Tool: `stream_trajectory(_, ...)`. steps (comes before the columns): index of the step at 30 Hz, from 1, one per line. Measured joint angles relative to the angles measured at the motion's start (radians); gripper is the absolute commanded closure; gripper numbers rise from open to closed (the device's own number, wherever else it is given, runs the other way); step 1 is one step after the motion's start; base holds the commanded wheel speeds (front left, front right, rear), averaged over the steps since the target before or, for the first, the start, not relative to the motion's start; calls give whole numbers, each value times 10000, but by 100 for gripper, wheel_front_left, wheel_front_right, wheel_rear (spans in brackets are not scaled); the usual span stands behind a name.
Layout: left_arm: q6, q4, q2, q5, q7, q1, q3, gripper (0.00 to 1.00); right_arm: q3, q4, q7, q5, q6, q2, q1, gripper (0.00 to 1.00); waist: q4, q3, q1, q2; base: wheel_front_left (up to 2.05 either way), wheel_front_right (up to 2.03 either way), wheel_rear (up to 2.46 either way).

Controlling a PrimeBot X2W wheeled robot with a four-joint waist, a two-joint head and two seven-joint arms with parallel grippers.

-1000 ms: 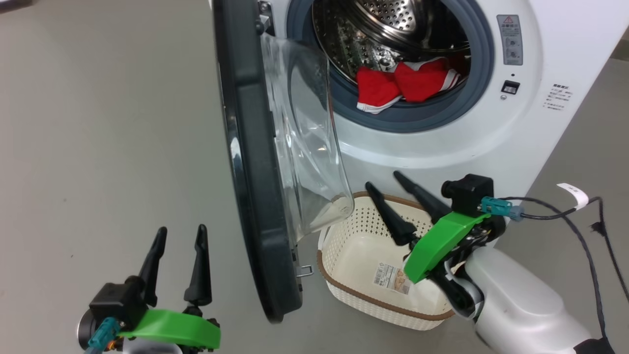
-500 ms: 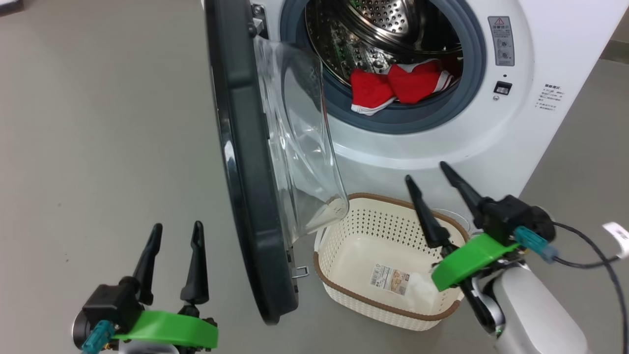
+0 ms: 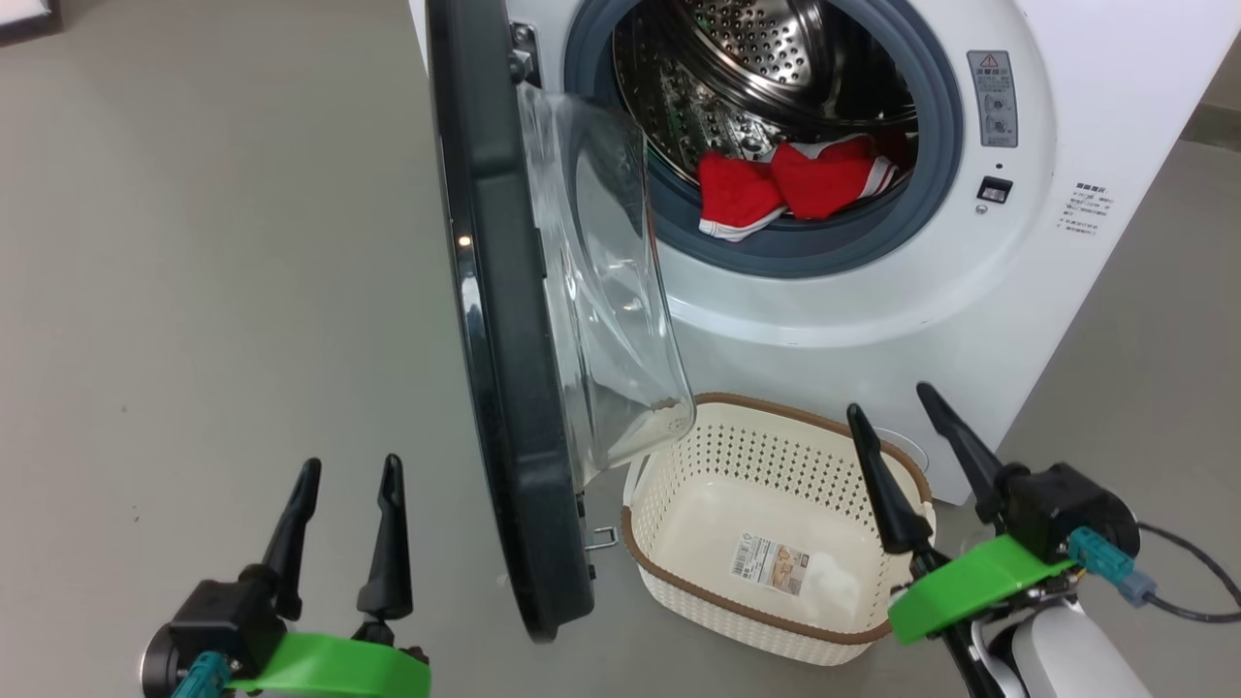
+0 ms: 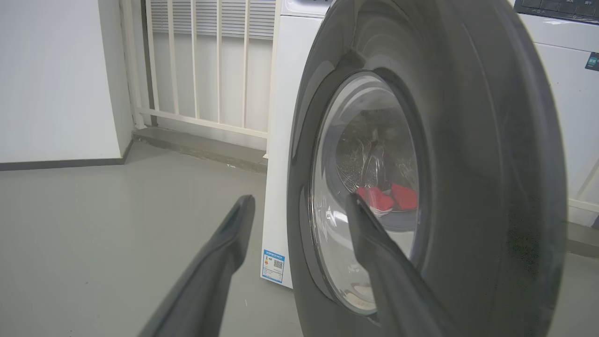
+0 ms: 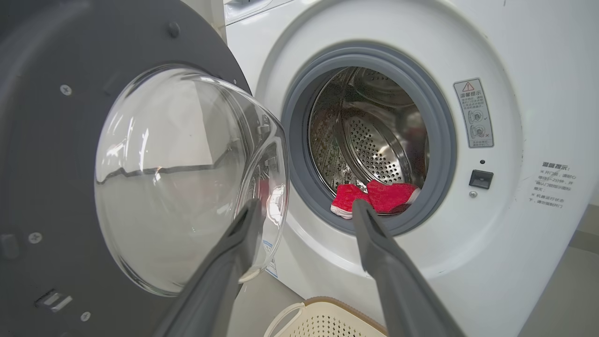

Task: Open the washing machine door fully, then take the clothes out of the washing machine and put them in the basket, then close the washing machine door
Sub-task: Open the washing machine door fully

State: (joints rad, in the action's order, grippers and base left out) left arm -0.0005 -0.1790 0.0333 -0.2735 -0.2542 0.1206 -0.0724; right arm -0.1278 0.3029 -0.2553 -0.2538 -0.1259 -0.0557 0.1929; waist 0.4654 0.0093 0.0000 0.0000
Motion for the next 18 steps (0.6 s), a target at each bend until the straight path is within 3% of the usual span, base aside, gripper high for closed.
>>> stream_trajectory(18,10,-12,13,15,0,-204,10,0,-4,-50,0,-77,-2,33,-502,0,-24,-152,0,0,0,0,0)
